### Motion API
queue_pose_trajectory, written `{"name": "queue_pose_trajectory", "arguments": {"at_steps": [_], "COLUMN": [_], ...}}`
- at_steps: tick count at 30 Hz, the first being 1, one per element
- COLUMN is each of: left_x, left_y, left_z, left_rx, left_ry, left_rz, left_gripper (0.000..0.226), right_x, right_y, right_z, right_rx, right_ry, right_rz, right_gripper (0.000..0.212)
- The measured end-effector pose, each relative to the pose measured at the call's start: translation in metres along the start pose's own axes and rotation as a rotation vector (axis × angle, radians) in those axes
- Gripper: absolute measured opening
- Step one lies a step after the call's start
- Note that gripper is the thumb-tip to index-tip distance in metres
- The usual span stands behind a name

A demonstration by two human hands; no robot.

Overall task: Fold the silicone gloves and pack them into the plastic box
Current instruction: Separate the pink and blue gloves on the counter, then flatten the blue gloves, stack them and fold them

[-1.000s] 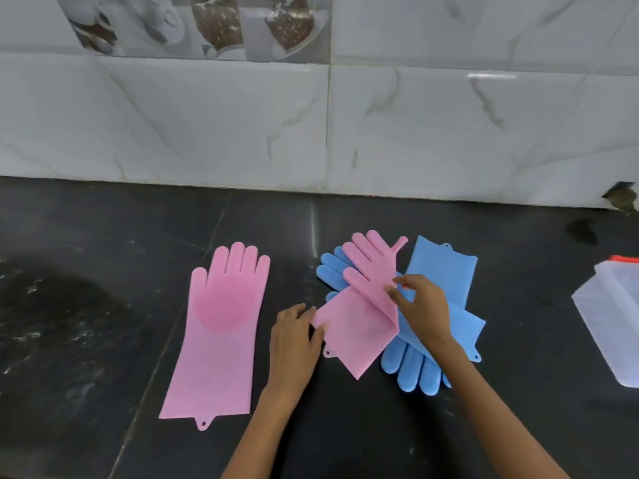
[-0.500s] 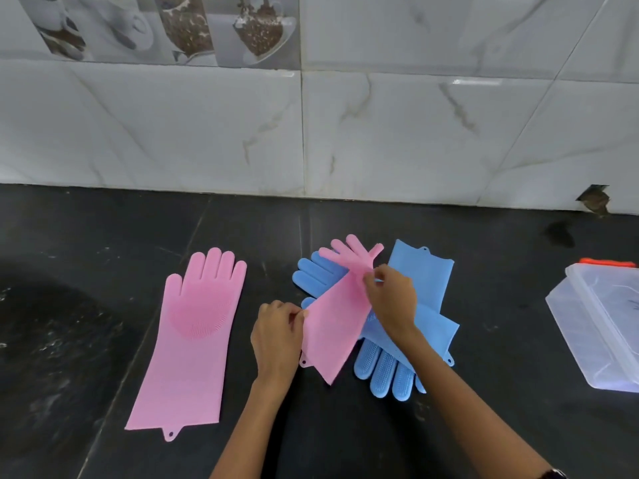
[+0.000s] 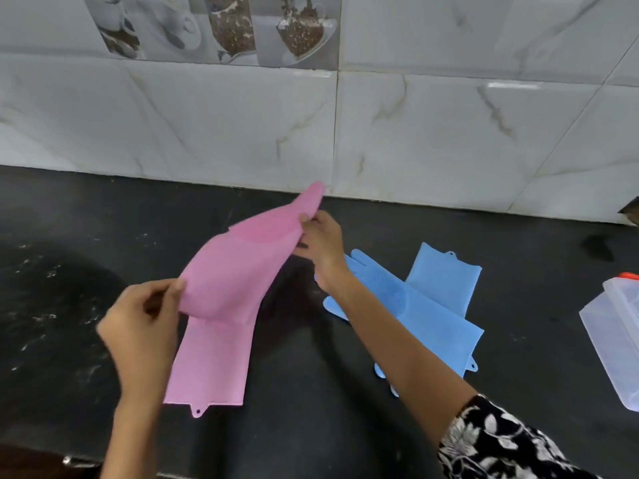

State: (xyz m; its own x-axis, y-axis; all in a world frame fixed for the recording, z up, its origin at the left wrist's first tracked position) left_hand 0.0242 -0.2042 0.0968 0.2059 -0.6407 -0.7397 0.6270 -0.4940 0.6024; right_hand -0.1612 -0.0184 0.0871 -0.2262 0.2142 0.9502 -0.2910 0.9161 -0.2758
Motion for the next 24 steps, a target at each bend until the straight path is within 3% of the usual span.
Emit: {"name": "queue_pose_trajectory", "arguments": {"at_steps": [3, 6, 8, 10, 12, 13, 14, 16, 20, 24], "left_x": [0.030, 0.063, 0.066, 0.033, -0.031, -0.058, -0.073, -0.066, -0.046, -0.073], "left_y": [0.012, 0.006, 0.001, -0.024, -0.072, -0.093, -0.106, -0.125, -0.160, -0.206], "left_z": [-0.006, -0.023, -0.039, -0.035, -0.006, 0.010, 0.021, 0.020, -0.074, -0.089], "left_rx": [0.031, 0.277, 0.380, 0.391, 0.407, 0.408, 0.408, 0.444, 0.711, 0.772], "left_ry": [0.170, 0.444, 0.501, 0.343, -0.117, -0.282, -0.350, -0.307, 0.085, 0.247], "left_rz": [0.070, 0.171, 0.319, 0.483, 0.708, 0.691, 0.736, 0.723, -0.073, -0.229], "left_gripper": [0.015, 0.018, 0.024, 0.029, 0.025, 0.021, 0.019, 0.023, 0.031, 0.038], "right_x": [-0.036, -0.082, -0.097, -0.093, -0.080, -0.072, -0.064, -0.048, -0.029, -0.039], "right_y": [-0.024, -0.020, -0.002, 0.022, 0.050, 0.067, 0.087, 0.131, 0.216, 0.254], "right_z": [0.002, -0.015, -0.026, -0.037, -0.052, -0.061, -0.070, -0.088, -0.118, -0.133], "right_rx": [0.005, 0.007, 0.003, -0.013, -0.026, -0.049, -0.080, -0.178, -0.401, -0.305], "right_ry": [-0.115, -0.248, -0.215, -0.103, -0.010, 0.020, 0.052, 0.116, 0.027, -0.245], "right_rz": [-0.037, -0.241, -0.513, -0.691, -0.761, -0.785, -0.810, -0.903, -1.196, -1.263], "right_gripper": [0.009, 0.012, 0.023, 0.022, 0.013, 0.010, 0.008, 0.008, 0.016, 0.043]}}
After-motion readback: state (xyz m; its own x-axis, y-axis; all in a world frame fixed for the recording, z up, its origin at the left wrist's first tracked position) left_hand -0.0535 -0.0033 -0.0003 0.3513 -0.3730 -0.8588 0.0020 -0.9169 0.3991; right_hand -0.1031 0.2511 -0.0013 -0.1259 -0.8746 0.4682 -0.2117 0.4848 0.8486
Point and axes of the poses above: each hand's wrist, its own z-axis towards the middle knuckle, its own y-axis out of the back of the hand, x = y × z, the point moved 3 cm from there along z, towards the middle knuckle, and after that the axes turned 10 degrees about x, right-handed, at the moved point
